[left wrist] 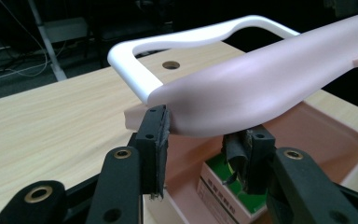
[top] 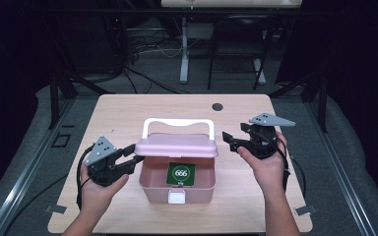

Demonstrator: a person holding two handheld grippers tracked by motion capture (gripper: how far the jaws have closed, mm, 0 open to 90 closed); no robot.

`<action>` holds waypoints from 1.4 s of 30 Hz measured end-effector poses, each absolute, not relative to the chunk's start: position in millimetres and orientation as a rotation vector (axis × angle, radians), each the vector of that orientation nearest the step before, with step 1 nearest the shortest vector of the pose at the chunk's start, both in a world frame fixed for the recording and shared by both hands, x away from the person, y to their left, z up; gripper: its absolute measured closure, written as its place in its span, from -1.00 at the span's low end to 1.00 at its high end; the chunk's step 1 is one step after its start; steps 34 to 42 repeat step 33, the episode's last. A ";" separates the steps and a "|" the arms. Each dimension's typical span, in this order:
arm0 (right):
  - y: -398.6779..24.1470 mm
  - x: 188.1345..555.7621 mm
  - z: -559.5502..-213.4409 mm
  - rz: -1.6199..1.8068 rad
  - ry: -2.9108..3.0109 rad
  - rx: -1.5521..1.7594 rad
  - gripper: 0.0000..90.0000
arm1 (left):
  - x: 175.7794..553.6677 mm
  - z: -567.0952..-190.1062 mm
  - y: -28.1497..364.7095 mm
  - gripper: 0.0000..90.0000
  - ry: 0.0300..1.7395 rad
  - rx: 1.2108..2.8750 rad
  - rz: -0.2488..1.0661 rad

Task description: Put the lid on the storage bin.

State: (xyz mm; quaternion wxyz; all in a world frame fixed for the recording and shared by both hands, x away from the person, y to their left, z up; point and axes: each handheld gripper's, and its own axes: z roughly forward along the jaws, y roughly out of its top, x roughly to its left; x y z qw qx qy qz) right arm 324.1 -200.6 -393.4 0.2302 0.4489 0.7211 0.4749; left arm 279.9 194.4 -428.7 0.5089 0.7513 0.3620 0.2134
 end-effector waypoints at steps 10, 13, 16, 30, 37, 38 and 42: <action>-202.6 322.8 -391.6 1.313 1.970 1.237 -0.36 | 258.7 -444.0 205.6 0.33 0.853 1.860 0.473; -202.5 322.6 -391.3 1.313 1.969 1.235 -0.36 | 254.8 -450.8 205.2 0.39 0.858 1.880 0.461; -202.6 322.6 -391.3 1.313 1.968 1.236 -0.36 | 251.2 -456.4 206.8 0.44 0.862 1.880 0.444; -202.6 321.1 -389.6 1.322 1.961 1.229 -0.36 | 233.1 -475.5 216.7 0.48 0.889 1.920 0.413; -202.9 320.4 -389.0 1.328 1.953 1.225 -0.36 | 230.6 -478.2 222.6 0.47 0.908 1.923 0.420; -202.9 320.4 -389.0 1.328 1.953 1.225 -0.36 | 230.6 -478.2 222.6 0.47 0.908 1.923 0.420; -202.9 320.4 -389.0 1.328 1.953 1.225 -0.36 | 230.6 -478.2 222.6 0.47 0.908 1.923 0.420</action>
